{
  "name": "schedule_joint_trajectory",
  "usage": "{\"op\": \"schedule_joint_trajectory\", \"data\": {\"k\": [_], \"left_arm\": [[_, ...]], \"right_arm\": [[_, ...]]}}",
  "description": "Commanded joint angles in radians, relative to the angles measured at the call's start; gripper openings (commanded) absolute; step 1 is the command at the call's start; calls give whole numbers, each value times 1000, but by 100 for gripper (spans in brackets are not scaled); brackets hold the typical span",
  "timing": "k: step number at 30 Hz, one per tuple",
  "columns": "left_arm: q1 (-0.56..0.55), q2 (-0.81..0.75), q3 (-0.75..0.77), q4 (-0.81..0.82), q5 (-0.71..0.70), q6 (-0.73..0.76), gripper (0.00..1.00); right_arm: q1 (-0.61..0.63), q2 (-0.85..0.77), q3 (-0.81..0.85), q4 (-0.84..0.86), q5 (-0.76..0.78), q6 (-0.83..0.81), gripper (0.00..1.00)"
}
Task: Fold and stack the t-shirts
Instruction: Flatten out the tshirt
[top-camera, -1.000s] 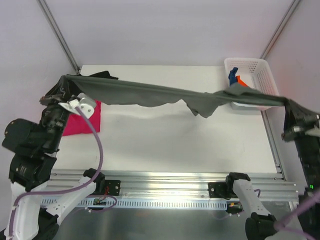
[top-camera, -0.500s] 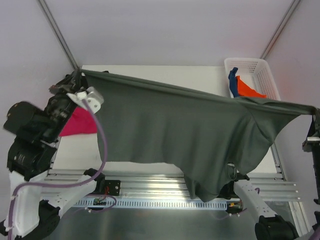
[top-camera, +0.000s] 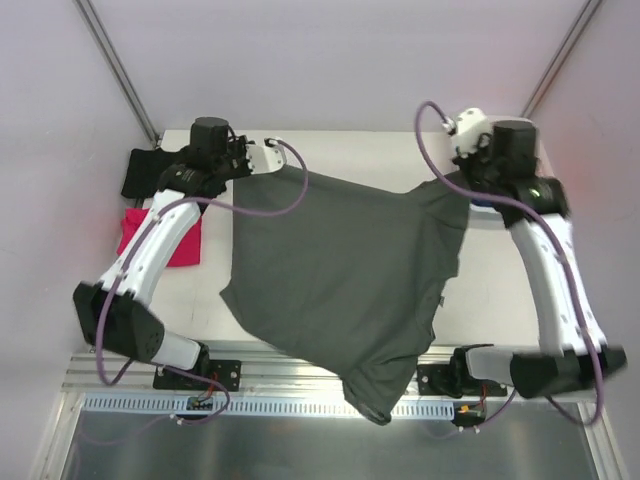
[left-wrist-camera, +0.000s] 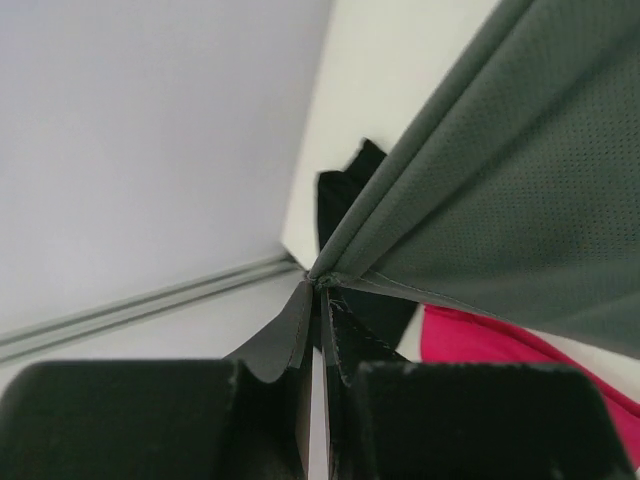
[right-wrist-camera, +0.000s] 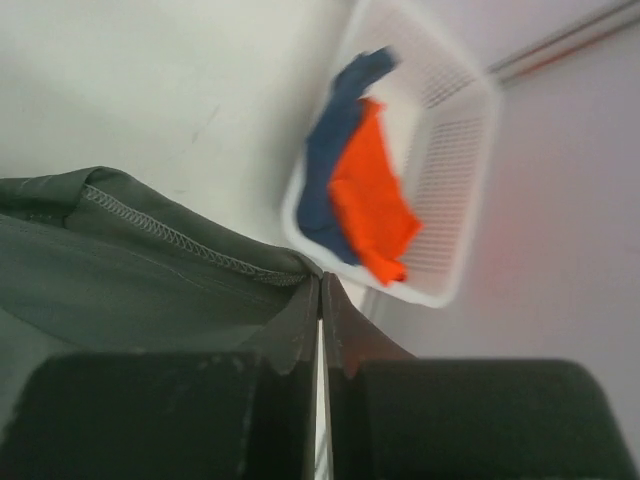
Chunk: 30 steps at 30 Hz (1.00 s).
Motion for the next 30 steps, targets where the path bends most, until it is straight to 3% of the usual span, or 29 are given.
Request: {"op": "schedule_joint_trajectory", "data": {"k": [1,7,11,25,30], "left_arm": [[59,182,65,29,25,-6,0],[122,535,291,29,-18,3,0],[134,684,414,31,-18,2,0],[136,987,708,31,-51,15,0],[130,956,712,28,-106,-3,0]], "right_arm": [[-8,212,25,94,-81,97,0],[-18,726,405,-13,-85,66,1],[-22,968,704,-55,-49,86,1],[-5,1223,784,120,-39,61,1],[-16,1196,821,138,-19,106,1]]}}
